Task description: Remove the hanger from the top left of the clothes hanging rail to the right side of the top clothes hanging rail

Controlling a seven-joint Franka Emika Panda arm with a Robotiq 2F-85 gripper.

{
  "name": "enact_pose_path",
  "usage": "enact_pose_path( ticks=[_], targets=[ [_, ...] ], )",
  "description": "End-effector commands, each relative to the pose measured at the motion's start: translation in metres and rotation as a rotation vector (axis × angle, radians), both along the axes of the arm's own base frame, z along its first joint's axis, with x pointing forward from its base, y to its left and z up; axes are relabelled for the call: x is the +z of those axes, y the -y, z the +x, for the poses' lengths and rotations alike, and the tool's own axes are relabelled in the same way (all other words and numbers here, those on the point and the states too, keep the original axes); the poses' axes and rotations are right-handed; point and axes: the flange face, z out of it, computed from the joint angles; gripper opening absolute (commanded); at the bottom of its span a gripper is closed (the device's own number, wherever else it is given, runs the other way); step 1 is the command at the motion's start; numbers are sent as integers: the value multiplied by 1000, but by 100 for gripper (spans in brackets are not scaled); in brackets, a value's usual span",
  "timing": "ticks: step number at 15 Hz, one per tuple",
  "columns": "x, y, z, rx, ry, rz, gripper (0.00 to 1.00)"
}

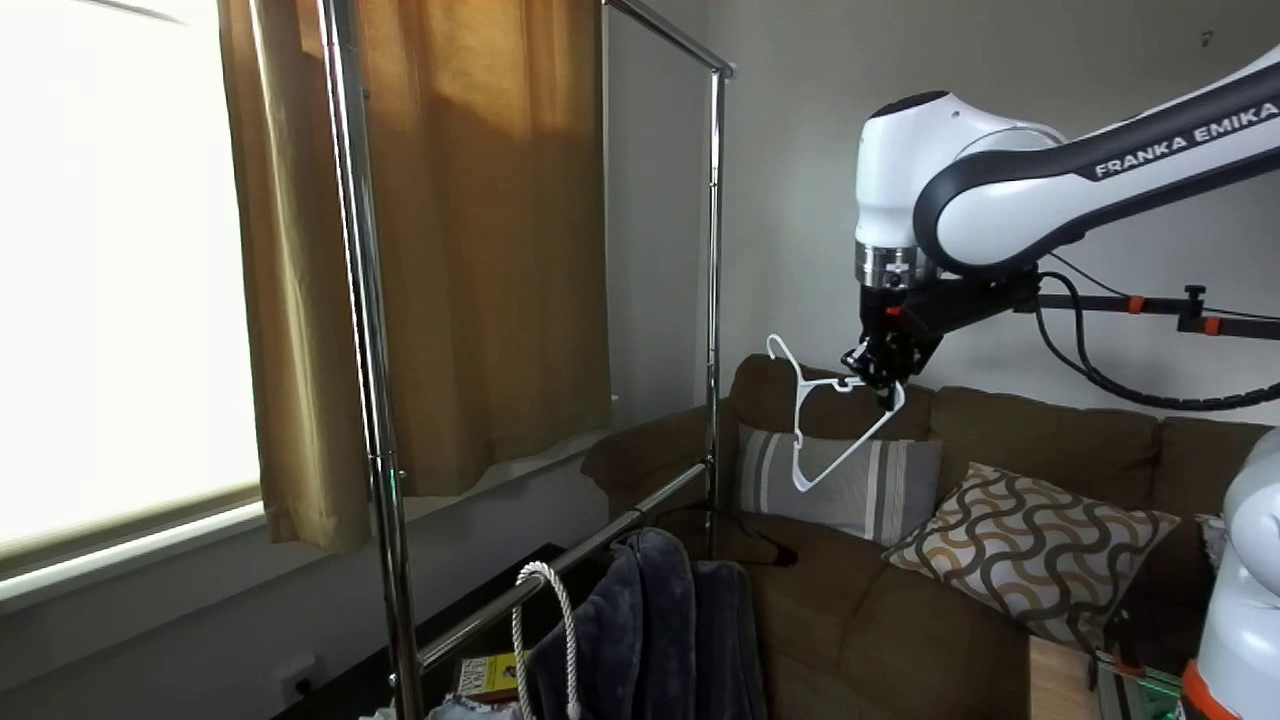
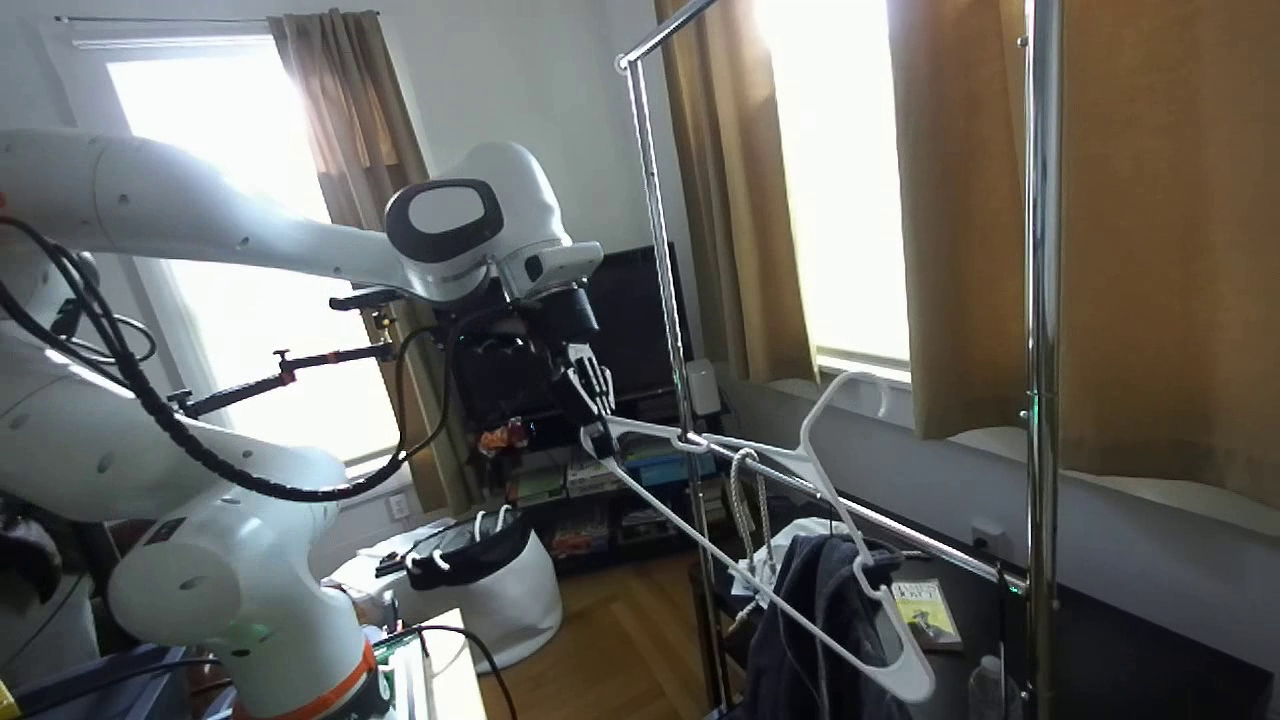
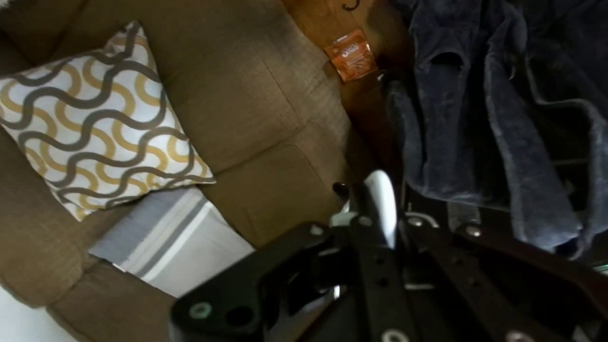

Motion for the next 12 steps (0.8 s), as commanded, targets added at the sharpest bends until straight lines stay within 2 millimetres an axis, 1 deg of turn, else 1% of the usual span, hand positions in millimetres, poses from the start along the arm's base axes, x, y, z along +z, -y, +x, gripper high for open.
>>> enact_pose_path(
  ticks=[1, 2, 3, 4, 6, 7, 8, 9, 10, 11, 12],
  targets=[
    [30, 54, 15, -45, 45, 64, 1],
    [43, 63, 18, -3, 111, 78, 1],
    [61, 72, 21, 49, 156, 50, 1],
    [75, 82, 22, 83, 202, 53, 1],
    [105, 101, 22, 138, 314, 49, 1],
    [116, 111, 21, 63, 380, 91, 1],
    [101, 99, 21, 83, 304, 44, 6],
    [111, 107, 19, 69, 343, 56, 6],
    [116, 111, 18, 59, 360, 64, 6],
    [118, 113, 17, 55, 366, 68, 6],
    [118, 112, 17, 55, 367, 70, 1]
  ],
)
